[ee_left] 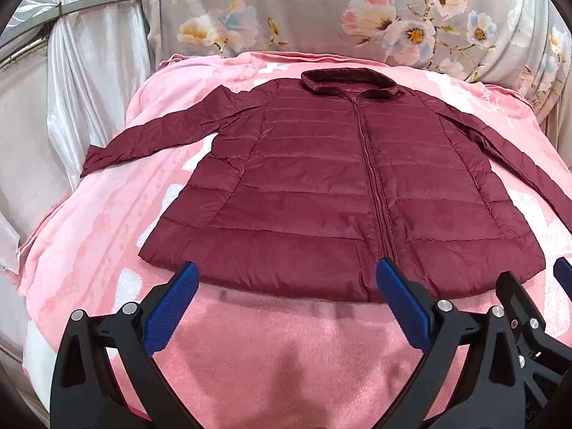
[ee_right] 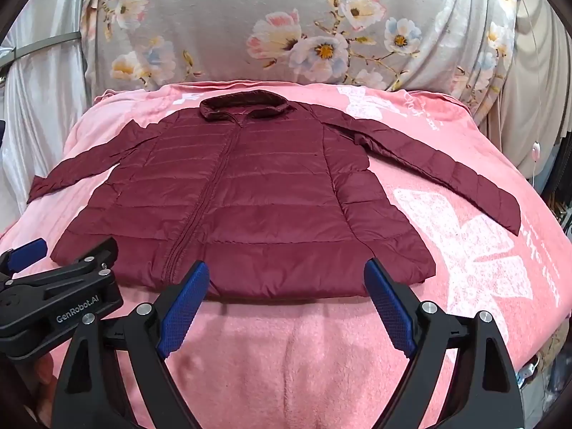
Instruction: Fold large clothes
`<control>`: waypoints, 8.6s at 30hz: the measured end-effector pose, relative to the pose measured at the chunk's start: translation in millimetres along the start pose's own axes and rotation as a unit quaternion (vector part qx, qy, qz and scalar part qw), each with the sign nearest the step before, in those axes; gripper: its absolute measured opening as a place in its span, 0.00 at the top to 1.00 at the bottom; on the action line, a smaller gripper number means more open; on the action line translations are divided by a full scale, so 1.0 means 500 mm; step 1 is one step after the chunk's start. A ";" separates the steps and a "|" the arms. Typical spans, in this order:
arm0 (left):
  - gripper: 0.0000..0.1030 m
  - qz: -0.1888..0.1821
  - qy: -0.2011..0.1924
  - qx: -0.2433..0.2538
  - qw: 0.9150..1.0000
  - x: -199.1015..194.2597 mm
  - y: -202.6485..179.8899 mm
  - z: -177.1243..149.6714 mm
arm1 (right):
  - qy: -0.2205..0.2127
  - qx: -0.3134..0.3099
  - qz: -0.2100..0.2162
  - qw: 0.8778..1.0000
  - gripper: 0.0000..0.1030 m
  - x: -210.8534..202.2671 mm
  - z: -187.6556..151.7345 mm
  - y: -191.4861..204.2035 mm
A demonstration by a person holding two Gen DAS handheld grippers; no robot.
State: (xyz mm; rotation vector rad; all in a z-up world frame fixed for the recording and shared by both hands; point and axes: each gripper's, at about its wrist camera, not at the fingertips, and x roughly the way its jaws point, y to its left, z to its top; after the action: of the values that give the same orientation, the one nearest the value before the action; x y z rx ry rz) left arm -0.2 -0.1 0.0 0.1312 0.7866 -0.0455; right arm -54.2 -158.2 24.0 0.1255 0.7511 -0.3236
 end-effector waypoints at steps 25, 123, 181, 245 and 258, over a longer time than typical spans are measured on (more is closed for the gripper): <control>0.06 0.006 -0.002 0.004 1.000 0.001 0.012 -0.008 | -0.007 0.002 0.004 1.000 0.16 -0.004 -0.005 0.003; 0.06 -0.013 -0.009 0.021 1.000 0.127 -0.016 0.052 | 0.012 0.379 -0.029 0.925 0.16 0.252 0.079 -0.528; 0.06 -0.089 -0.027 -0.093 0.991 0.303 0.186 0.249 | 0.077 -0.051 0.290 0.952 0.58 0.523 0.365 0.299; 0.58 -0.111 0.040 -0.021 0.993 0.572 -0.033 0.405 | 0.083 0.101 0.069 0.989 1.00 0.659 0.418 -0.115; 0.58 -0.089 0.013 -0.029 0.996 0.513 0.026 0.397 | 0.040 0.050 0.068 0.996 0.99 0.543 0.423 -0.086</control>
State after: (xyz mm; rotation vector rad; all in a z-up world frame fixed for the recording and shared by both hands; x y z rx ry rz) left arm 321.6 -11.7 -41.5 0.0063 0.8240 -0.1897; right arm 254.3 -312.6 -8.9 0.2834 0.8018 -0.2276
